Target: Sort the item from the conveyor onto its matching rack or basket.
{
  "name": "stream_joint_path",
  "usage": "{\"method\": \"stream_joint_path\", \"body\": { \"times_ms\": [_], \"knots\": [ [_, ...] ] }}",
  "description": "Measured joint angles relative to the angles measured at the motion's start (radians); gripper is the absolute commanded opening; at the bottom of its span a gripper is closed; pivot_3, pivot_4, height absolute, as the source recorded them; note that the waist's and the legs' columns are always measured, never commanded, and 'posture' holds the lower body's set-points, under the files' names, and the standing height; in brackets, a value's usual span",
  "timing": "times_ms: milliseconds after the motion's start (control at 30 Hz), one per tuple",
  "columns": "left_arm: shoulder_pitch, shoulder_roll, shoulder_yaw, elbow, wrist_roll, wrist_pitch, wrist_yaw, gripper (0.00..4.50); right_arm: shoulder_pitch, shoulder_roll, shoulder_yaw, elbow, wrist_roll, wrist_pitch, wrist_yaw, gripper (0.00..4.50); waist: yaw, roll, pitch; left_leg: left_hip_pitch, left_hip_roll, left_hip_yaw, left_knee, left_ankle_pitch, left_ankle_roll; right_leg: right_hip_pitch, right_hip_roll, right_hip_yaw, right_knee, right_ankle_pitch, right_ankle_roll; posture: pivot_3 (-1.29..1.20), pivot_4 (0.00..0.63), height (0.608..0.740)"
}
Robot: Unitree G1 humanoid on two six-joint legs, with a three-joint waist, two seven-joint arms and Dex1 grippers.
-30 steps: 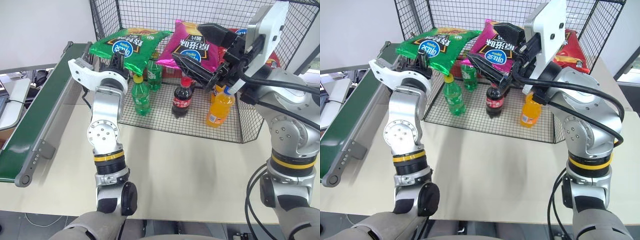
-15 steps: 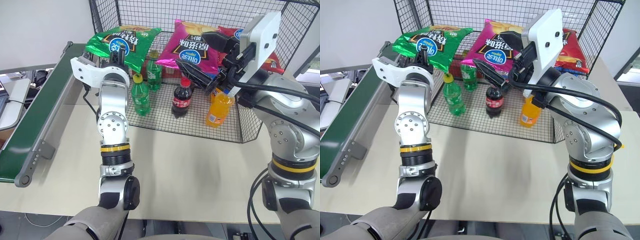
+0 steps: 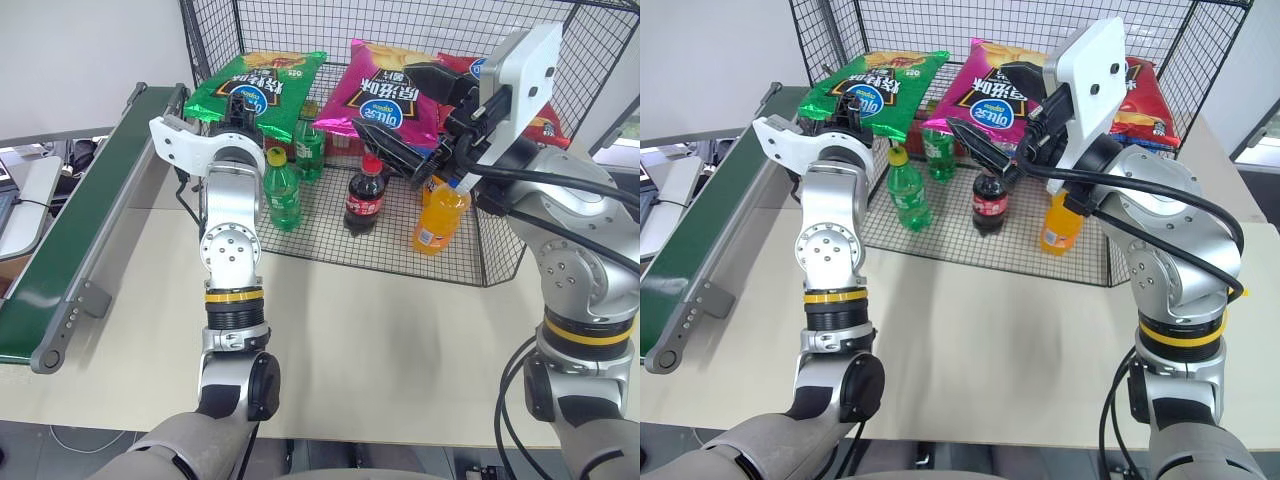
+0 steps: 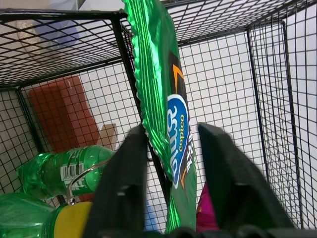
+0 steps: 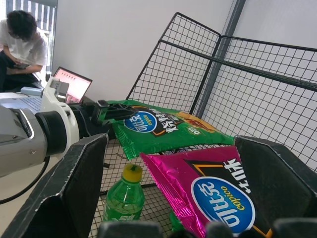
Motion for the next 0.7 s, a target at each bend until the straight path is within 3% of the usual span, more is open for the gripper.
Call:
{"method": "stream_joint_path", "body": {
  "times_ms": [100, 133, 433, 667, 700],
  "knots": [
    [0.000, 0.000, -0.020, -0.001, -0.023, 0.022, 0.000, 4.22, 0.000, 0.000, 0.000, 0.000, -0.001, 0.000, 0.001, 4.50, 0.001, 0.000, 0.000, 0.000, 0.000, 0.000, 0.000, 0.000, 0.000, 0.000, 0.000, 0.000, 0.000, 0.000, 0.000, 0.00, 0.150, 0.740],
    [0.001, 0.000, -0.029, -0.003, -0.027, 0.034, 0.001, 4.45, 0.000, 0.000, 0.000, 0.000, -0.002, 0.000, 0.001, 4.50, 0.002, 0.000, 0.000, 0.000, 0.000, 0.000, 0.000, 0.000, 0.000, 0.000, 0.000, 0.000, 0.000, 0.000, 0.000, 0.00, 0.150, 0.740],
    [0.146, 0.060, -0.051, -0.189, -0.186, 0.311, 0.079, 4.45, 0.007, 0.000, 0.000, 0.053, -0.023, -0.031, 0.032, 4.50, -0.009, 0.000, 0.000, 0.001, 0.002, -0.001, 0.000, 0.001, -0.002, 0.000, 0.001, 0.000, 0.002, 0.000, 0.000, 0.00, 0.150, 0.740],
    [0.196, 0.233, -0.042, -0.308, -0.340, 0.505, 0.107, 4.45, 0.007, 0.022, 0.000, 0.085, -0.040, -0.071, 0.051, 4.50, -0.013, 0.001, 0.000, 0.001, 0.002, -0.003, 0.000, 0.002, -0.003, 0.000, 0.002, 0.000, 0.002, 0.000, 0.000, 0.00, 0.150, 0.740],
    [0.207, 0.295, -0.053, -0.322, -0.343, 0.548, 0.081, 4.45, 0.007, 0.025, 0.002, 0.086, -0.041, -0.074, 0.053, 4.50, -0.015, 0.001, 0.000, 0.001, 0.002, -0.003, 0.000, 0.002, -0.003, 0.000, 0.002, 0.000, 0.002, 0.000, 0.000, 0.00, 0.150, 0.740]
  ]
}}
